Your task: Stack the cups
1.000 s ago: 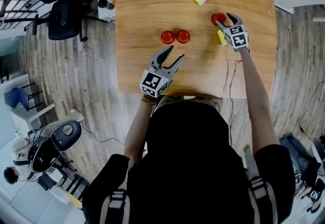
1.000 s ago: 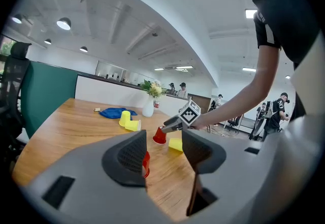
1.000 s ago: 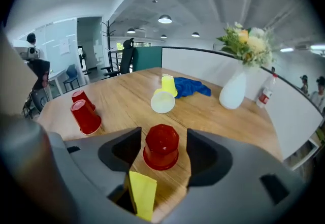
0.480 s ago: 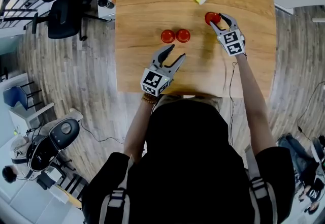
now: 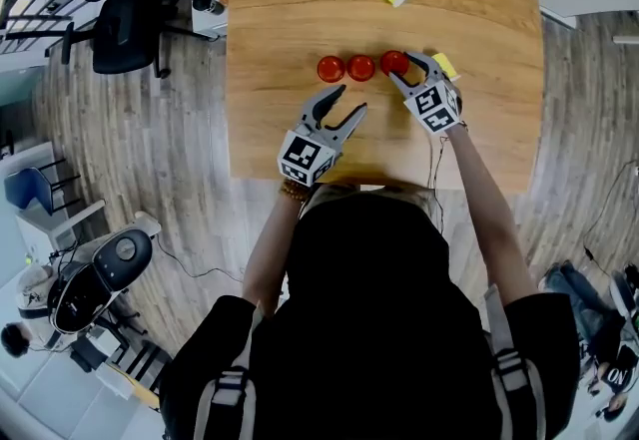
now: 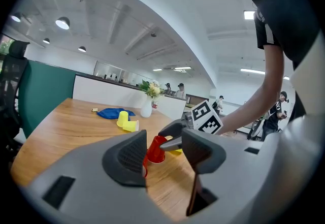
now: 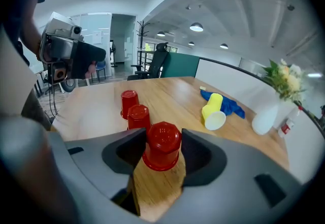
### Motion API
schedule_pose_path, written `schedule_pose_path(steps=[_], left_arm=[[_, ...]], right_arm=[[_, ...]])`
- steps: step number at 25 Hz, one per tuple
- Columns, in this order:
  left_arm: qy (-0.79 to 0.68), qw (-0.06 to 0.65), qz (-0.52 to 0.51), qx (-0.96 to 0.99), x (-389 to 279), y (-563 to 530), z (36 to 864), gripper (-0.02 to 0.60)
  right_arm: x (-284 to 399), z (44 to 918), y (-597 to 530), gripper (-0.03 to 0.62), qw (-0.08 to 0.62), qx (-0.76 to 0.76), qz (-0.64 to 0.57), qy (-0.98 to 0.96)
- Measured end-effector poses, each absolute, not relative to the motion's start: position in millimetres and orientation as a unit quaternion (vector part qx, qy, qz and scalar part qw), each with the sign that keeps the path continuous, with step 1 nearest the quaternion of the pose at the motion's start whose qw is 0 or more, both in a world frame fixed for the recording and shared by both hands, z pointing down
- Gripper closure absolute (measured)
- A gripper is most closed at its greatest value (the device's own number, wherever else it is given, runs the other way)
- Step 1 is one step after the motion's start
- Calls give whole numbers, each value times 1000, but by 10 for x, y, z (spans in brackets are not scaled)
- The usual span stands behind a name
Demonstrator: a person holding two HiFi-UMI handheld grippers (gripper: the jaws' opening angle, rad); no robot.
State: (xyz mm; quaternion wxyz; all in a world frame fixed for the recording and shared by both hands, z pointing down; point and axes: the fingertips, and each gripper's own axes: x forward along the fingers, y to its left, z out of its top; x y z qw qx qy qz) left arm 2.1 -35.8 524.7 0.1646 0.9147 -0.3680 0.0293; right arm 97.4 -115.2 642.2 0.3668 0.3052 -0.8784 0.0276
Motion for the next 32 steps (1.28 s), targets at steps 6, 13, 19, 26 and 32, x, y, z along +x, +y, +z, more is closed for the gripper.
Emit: schedule_pose_path(steps=[6, 13, 19, 26, 32], left_arm=[[-365, 165, 30, 916, 43, -355, 5246, 344], [-365, 166, 30, 916, 41, -333, 5265, 344], [-368, 165, 29, 915, 15, -346, 5249, 345], [-368, 166, 29, 915, 14, -332, 5249, 345], [-362, 166, 30, 917, 37, -336, 5272, 345]], right_arm=[[934, 6564, -1160, 364, 385, 297, 33, -873], [908, 6708, -1125, 364, 397, 291, 39, -870], [886, 6713, -1121, 362, 395, 292, 46, -870], [973, 6448, -1084, 266, 361, 314, 13, -878], [1798, 6444, -1297, 289, 409, 376, 41, -830]])
